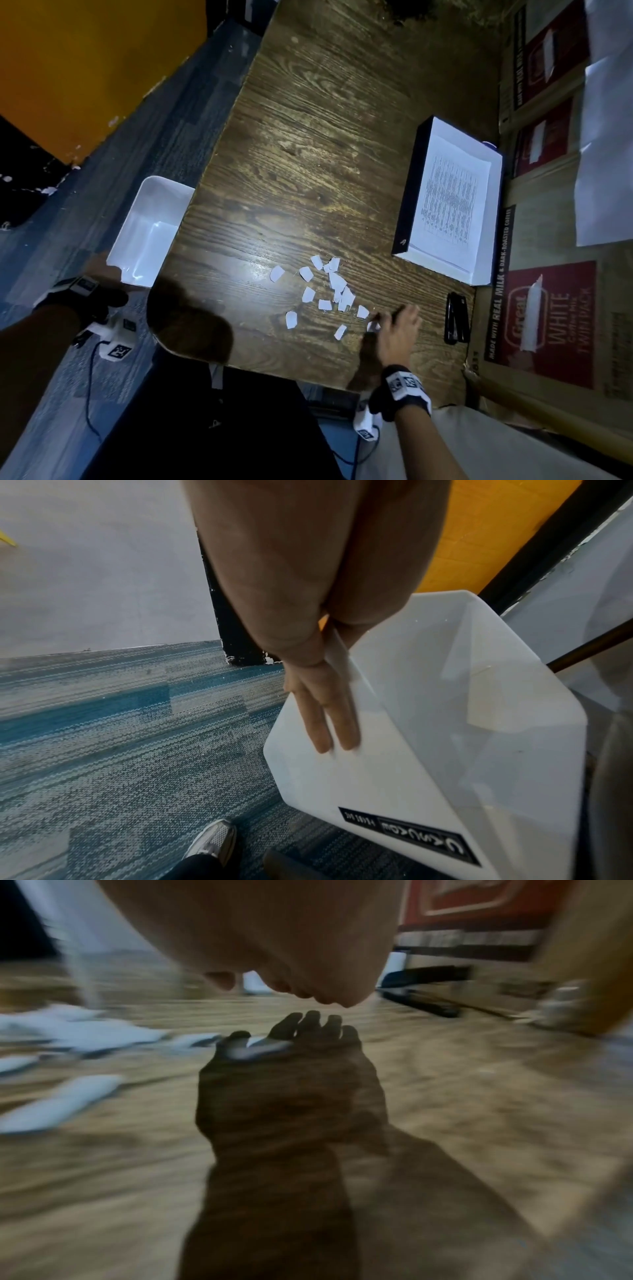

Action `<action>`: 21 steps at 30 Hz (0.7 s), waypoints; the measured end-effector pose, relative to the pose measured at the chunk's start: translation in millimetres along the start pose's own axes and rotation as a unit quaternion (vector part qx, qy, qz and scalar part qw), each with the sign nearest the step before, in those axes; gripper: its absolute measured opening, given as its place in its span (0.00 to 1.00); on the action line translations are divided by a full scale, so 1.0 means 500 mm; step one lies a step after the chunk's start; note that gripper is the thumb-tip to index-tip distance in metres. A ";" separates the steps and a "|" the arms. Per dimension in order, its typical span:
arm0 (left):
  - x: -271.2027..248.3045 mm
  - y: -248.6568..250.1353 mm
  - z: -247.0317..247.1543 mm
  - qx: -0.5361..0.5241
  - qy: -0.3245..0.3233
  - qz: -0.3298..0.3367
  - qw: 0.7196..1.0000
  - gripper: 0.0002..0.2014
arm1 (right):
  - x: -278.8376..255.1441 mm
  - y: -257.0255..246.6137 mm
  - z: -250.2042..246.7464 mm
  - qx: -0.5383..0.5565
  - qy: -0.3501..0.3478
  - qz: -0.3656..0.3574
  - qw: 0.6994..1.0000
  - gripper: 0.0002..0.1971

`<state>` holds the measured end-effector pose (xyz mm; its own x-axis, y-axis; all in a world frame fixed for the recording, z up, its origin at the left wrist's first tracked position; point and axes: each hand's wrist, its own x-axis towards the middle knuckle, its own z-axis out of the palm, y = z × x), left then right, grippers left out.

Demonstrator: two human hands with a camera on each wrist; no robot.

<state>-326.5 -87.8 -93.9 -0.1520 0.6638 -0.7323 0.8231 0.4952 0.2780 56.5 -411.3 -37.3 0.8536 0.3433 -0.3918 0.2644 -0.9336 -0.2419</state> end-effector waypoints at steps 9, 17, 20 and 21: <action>-0.011 -0.002 -0.016 0.034 -0.013 0.014 0.999 0.24 | -0.082 -0.086 0.092 -0.004 0.010 0.038 0.999 0.36; -0.044 0.007 -0.023 0.063 -0.033 0.029 0.997 0.22 | -0.165 -0.265 0.182 0.071 -0.074 -0.118 0.988 0.35; -0.039 0.001 -0.026 0.075 -0.033 0.040 0.996 0.20 | -0.152 -0.237 0.135 0.177 -0.097 -0.121 0.972 0.30; -0.036 -0.001 -0.023 0.074 -0.027 0.039 0.996 0.20 | -0.144 -0.219 0.109 0.224 -0.101 -0.112 0.963 0.26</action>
<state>-330.7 -93.7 -73.5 -0.0585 0.6646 -0.7449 0.9032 0.3530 0.2441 -58.4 -328.1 -30.7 0.6812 0.5863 -0.4384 0.1732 -0.7110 -0.6816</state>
